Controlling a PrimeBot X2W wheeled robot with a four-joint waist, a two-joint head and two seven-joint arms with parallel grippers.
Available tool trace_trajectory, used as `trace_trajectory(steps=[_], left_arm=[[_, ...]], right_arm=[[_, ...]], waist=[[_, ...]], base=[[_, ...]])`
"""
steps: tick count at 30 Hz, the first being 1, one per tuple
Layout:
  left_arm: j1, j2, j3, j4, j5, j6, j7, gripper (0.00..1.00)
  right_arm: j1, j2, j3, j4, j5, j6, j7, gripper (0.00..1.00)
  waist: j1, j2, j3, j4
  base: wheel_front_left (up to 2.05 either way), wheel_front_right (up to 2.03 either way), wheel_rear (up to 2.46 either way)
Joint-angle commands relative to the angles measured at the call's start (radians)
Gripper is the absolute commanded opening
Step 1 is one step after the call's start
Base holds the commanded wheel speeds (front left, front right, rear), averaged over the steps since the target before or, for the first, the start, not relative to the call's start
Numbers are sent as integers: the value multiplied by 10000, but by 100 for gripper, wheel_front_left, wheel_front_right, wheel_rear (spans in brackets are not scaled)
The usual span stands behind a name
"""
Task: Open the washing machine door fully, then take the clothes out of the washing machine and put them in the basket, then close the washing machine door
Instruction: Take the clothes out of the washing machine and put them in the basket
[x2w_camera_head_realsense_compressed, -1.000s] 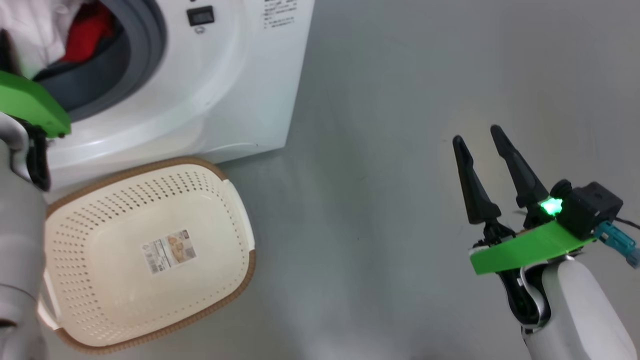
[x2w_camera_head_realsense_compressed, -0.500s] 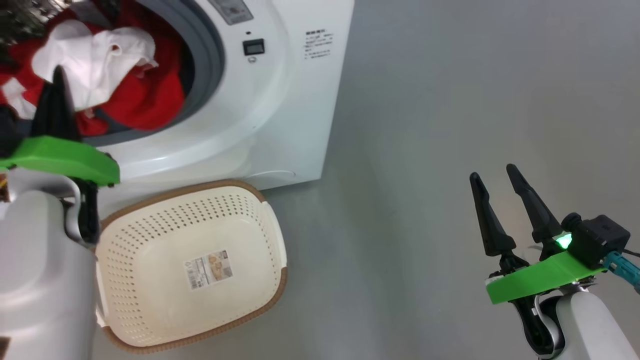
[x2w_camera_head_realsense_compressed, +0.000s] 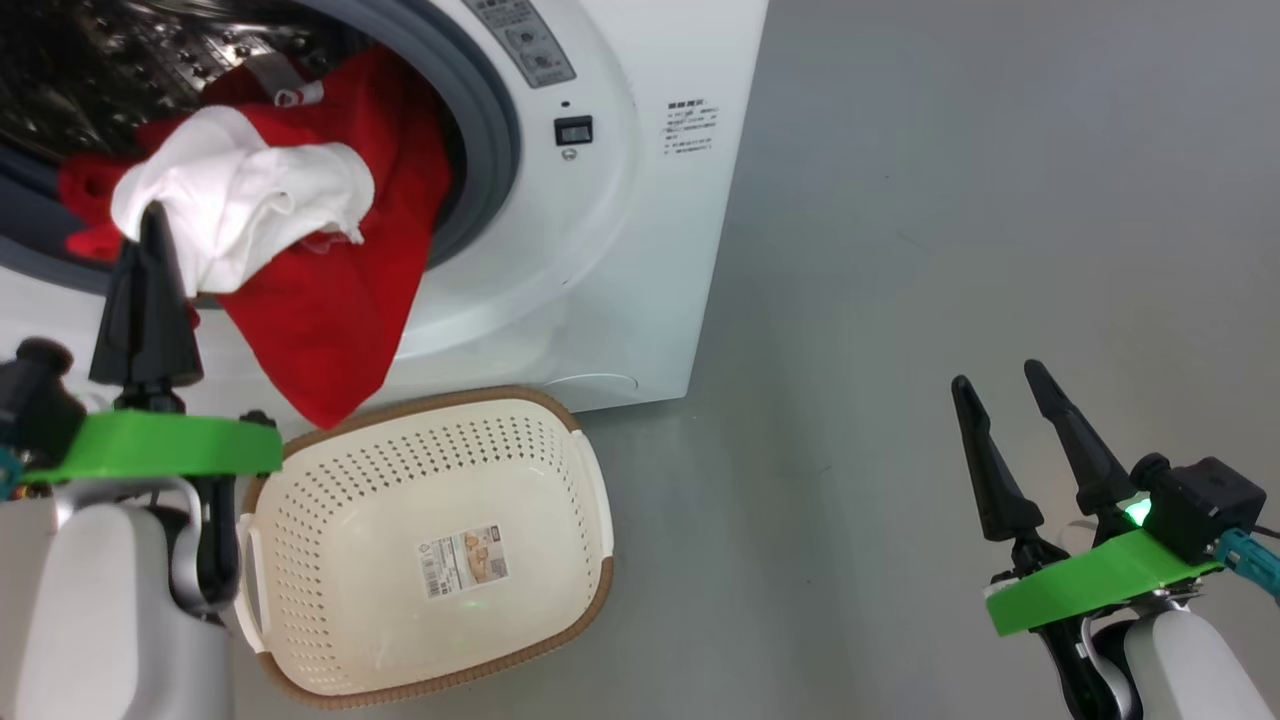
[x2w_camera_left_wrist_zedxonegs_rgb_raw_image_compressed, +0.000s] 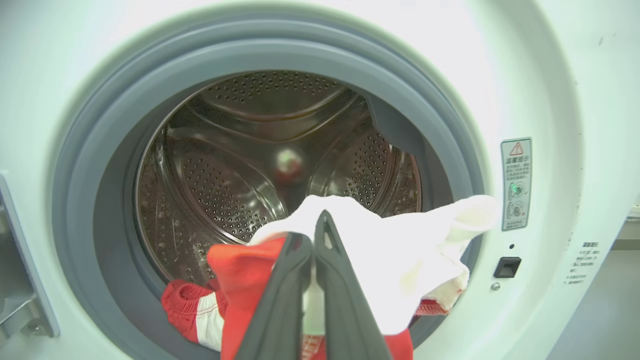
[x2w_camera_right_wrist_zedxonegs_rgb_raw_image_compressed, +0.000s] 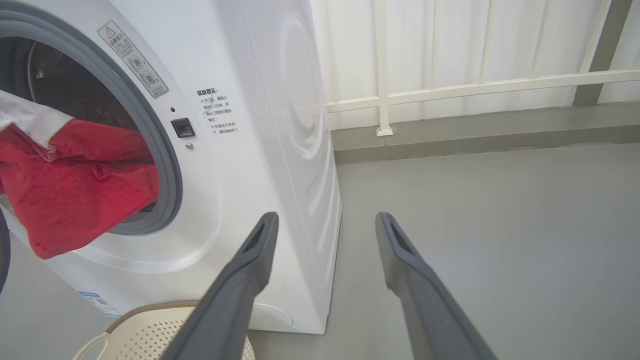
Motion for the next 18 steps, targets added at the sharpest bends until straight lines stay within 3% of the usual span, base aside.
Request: trace_trajectory(steps=[1, 18], left_arm=[[76, 260, 310, -496, 78, -110, -121, 0], [2167, -157, -229, -5867, 351, 601, 239, 0]], right_arm=[[162, -86, 181, -241, -16, 16, -120, 100], [226, -199, 104, -347, -44, 16, -120, 100]], waist=[[0, -1, -48, 57], [0, -1, 33, 361]], base=[[0, 0, 0], [0, 0, 0]])
